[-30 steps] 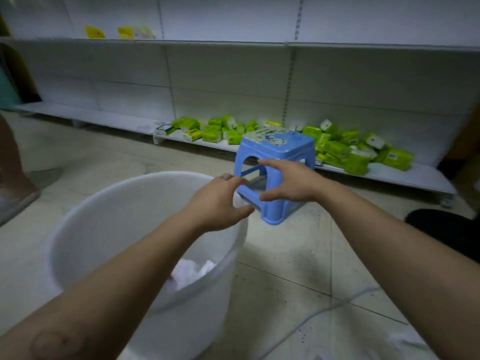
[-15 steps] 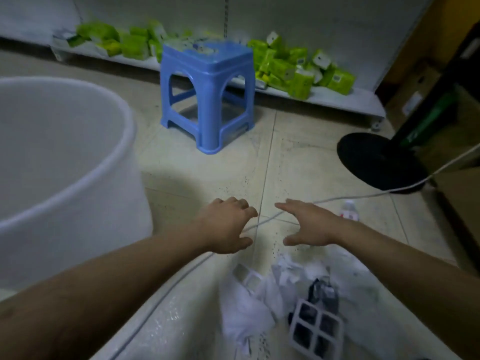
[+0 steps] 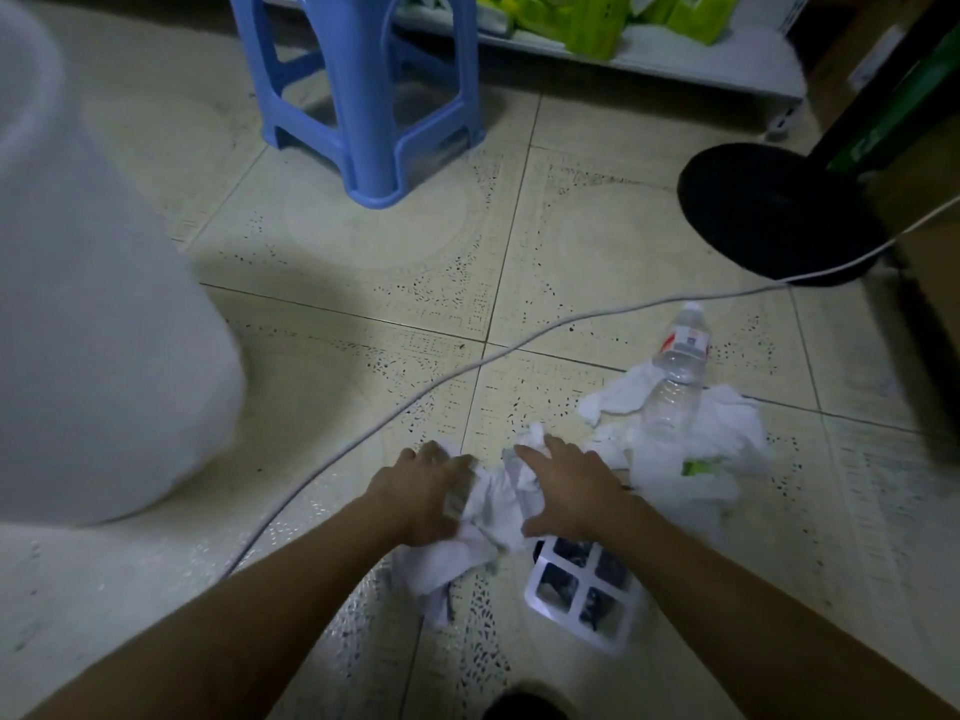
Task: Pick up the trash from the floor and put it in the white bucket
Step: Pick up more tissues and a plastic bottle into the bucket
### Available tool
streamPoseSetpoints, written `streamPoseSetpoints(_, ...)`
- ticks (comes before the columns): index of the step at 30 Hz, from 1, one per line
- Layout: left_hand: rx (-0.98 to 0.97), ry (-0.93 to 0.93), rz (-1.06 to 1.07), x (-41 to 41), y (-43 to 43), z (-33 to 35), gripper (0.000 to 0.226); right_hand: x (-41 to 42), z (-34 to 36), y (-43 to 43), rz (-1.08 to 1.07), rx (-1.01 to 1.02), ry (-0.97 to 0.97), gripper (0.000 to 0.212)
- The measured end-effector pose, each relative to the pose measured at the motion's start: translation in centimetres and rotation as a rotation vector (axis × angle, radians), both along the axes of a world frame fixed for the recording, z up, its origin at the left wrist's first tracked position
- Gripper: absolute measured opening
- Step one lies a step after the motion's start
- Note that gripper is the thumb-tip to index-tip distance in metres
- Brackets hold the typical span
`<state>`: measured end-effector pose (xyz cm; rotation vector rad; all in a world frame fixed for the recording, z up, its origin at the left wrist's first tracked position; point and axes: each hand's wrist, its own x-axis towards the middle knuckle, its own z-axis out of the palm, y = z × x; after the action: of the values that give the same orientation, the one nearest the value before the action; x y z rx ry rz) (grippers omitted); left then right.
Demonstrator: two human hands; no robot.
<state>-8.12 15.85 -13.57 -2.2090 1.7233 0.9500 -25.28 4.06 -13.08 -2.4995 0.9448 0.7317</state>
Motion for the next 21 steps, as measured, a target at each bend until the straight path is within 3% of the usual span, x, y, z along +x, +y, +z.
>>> streamPoseSetpoints(7,-0.191,-0.146,0.091,-0.2,0.0,-2.6,0.064,0.3,-1.5,0.6,-0.153,-0.066,-0.170,0.063)
streamPoseSetpoints(12,-0.216,-0.169,0.141,0.4,-0.2,-2.8,0.046,0.6,-1.8,1.2,-0.123,-0.032,-0.091,0.107)
streamPoseSetpoints(13,-0.214,-0.173,0.147,0.4,-0.1,-2.8,0.046,0.8,-2.0,1.4,-0.104,-0.063,-0.063,0.108)
streamPoseSetpoints(18,-0.192,-0.199,0.132,1.0,0.3,-2.5,0.043,1.2,-1.9,1.8,-0.131,-0.178,-0.168,0.044)
streamPoseSetpoints(21,-0.202,-0.095,0.219,1.7,0.3,-2.0,0.024,1.2,-1.6,1.5,-0.186,-0.114,-0.276,0.031)
